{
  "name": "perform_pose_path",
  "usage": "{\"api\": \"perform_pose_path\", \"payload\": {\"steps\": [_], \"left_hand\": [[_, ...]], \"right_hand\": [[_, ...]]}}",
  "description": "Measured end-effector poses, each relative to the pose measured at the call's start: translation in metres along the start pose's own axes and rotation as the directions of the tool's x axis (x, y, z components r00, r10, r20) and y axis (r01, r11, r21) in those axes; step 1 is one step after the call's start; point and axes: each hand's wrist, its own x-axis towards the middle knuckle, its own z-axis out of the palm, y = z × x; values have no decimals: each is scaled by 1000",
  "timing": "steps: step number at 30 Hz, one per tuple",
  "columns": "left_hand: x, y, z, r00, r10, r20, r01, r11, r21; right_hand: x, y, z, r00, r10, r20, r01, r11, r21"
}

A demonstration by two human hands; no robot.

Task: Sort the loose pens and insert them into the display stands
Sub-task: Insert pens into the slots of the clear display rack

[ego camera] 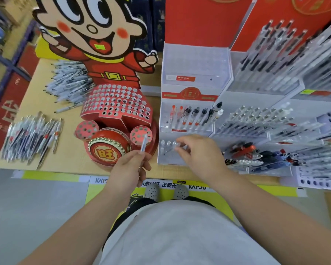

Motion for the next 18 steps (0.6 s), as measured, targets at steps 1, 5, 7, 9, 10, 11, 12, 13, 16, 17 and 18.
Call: {"api": "perform_pose_path", "payload": {"steps": [1, 5, 7, 9, 10, 11, 12, 13, 16, 17, 18], "left_hand": [[3, 1, -1, 1000, 0, 22, 0, 1000, 8], [13, 7, -7, 995, 7, 95, -9, 1000, 24], [16, 10, -11, 992, 11, 127, -16, 999, 35], [19, 12, -15, 989, 11, 149, -18, 999, 46], [20, 13, -18, 988, 8, 155, -16, 999, 50], [21, 13, -20, 987, 6, 160, -14, 999, 51], [22, 13, -22, 986, 3, 166, -12, 999, 50], [23, 12, -23, 985, 0, 171, -9, 999, 48], [25, 10, -27, 981, -10, 192, -2, 998, 62], [26, 9, -28, 979, -12, 202, -2, 998, 68], [27, 9, -29, 977, -15, 212, -1, 997, 73]], "right_hand": [[1, -2, 0, 1000, -2, 3, 2, 1000, -19], [5, -10, 4, 1000, -14, 22, 17, 991, -131], [5, -13, 5, 999, -17, 41, 23, 985, -173], [3, -15, 5, 997, -31, 70, 44, 980, -193], [1, -16, 5, 996, -31, 83, 47, 981, -191], [0, -17, 4, 996, -25, 88, 41, 982, -186], [-2, -17, 4, 997, -16, 79, 30, 983, -182], [-4, -18, 3, 998, -2, 70, 15, 983, -185], [-9, -17, 6, 999, 22, 43, -13, 978, -208], [-11, -17, 7, 998, 30, 47, -19, 976, -216], [-12, -16, 9, 998, 33, 53, -20, 974, -228]]}}
